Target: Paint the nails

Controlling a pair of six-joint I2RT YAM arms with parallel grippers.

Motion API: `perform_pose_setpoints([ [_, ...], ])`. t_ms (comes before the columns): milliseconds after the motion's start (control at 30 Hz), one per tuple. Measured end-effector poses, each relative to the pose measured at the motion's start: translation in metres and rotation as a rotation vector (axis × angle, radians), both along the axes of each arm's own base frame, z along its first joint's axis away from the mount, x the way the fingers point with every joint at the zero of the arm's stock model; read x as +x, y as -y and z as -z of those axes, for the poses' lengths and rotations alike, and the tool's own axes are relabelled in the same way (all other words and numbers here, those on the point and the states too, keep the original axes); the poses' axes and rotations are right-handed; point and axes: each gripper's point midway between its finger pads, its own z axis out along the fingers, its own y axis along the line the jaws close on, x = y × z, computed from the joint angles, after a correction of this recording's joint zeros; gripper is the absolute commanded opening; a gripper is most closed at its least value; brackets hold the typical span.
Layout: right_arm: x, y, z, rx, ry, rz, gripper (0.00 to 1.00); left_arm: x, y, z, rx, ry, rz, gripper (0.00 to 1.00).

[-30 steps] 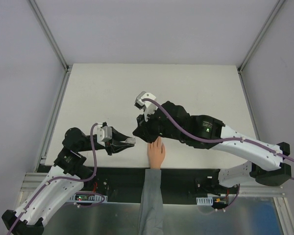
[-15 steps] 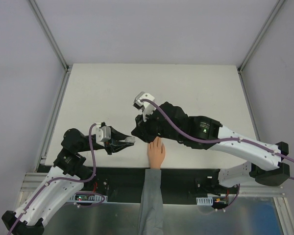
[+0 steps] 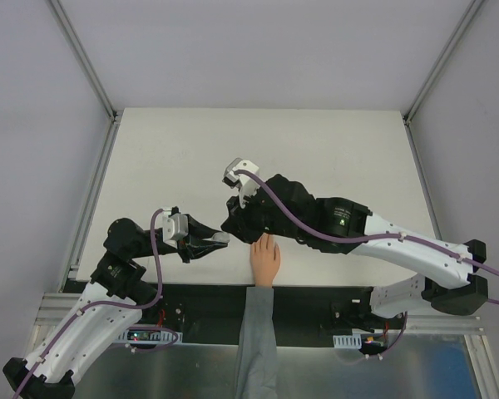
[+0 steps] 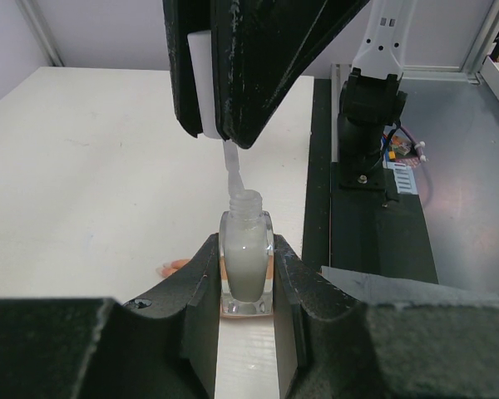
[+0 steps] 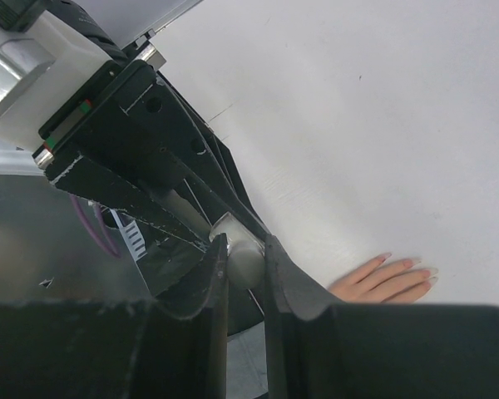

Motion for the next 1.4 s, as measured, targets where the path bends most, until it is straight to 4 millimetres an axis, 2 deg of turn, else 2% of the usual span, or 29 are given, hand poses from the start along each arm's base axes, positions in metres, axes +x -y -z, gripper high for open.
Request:
perform_pose_setpoints([
  [400,-0.001,-0.004,0.011,-0.008,-0.013,-0.003,0.0,0.0,0.0,0.0,-0.002,0.0,-0.004,0.0],
  [833,0.001,-0.012,0.026,0.082,-0.02,0.076,0.0,0.005,-0.003,0.016,0.014,-0.044,-0.052,0.0],
  [1033,0.0,-0.005,0.028,0.091,-0.022,0.096,0.0,0.005,-0.005,0.009,-0.006,-0.015,-0.062,0.0],
  [1400,-0.003,-0.008,0.034,0.107,-0.043,0.097,0.0,0.004,-0.004,0.007,-0.012,-0.004,-0.057,0.0],
])
